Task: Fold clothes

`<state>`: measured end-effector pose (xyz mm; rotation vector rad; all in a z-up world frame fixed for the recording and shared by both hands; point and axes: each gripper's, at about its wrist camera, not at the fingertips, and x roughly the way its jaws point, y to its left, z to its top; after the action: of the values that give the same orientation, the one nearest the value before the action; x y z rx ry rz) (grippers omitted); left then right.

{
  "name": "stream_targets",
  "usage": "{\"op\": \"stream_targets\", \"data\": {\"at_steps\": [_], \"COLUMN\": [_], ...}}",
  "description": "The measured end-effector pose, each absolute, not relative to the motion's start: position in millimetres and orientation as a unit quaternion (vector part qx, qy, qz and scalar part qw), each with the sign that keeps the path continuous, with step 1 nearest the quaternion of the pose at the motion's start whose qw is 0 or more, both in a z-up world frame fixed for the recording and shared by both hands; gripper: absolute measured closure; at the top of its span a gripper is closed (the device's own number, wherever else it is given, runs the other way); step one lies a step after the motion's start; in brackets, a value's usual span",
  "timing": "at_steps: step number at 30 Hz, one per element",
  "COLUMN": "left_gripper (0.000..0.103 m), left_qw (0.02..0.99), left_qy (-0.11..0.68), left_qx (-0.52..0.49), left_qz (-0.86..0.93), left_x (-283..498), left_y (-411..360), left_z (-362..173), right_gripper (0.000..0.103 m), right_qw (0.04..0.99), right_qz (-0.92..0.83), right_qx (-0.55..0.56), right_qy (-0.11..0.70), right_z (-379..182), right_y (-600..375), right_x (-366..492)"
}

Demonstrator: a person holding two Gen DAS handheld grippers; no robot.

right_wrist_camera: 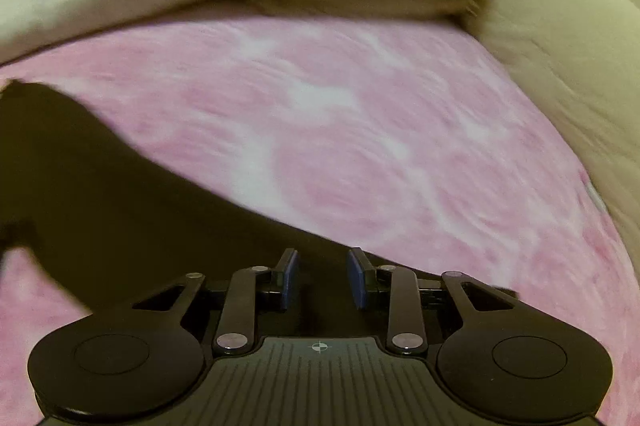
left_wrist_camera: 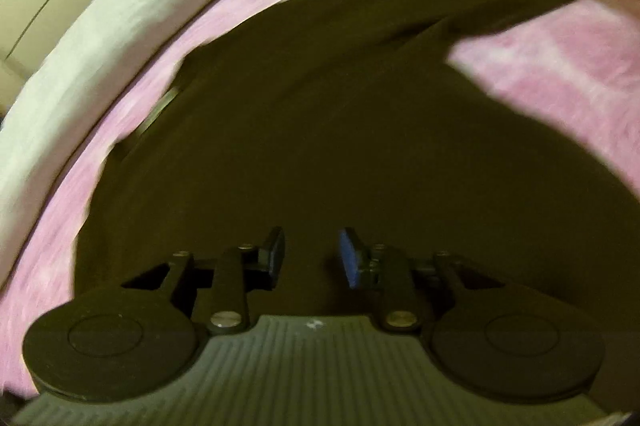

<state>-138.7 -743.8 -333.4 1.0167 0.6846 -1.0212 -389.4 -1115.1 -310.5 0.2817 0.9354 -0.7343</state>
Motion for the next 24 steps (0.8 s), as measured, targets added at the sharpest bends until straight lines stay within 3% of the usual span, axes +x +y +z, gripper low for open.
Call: {"op": "stream_targets", "data": {"at_steps": [8,19,23,24], "left_gripper": [0.06,0.049,0.051,0.058], "left_qw": [0.755,0.805,0.781,0.779], "left_qy": [0.325,0.36,0.362,0.36], "left_qx": [0.434,0.398,0.429,0.43], "left_qz": [-0.368,-0.253,-0.275,-0.282], "left_x": [-88.6,93.2,124.8,126.5], "left_y": [-611.0,-432.1,-411.2,-406.8], "left_z": [-309.7,-329.8,-363.3,-366.7], "right_gripper": [0.071,0.066,0.065,0.065], "right_qw": [0.862,0.869,0.862,0.863], "right_qz": [-0.208,-0.127,-0.107,-0.099], "right_qx": [0.14,0.109,0.107,0.106], "right_qy": [0.44,0.466,0.483,0.484], "right_z": [-284.2,-274.8,-286.7,-288.7], "right_y": [-981.8,-747.8,-678.6,-666.5], "right_x": [-286.9,-126.4,-62.7,-48.8]}}
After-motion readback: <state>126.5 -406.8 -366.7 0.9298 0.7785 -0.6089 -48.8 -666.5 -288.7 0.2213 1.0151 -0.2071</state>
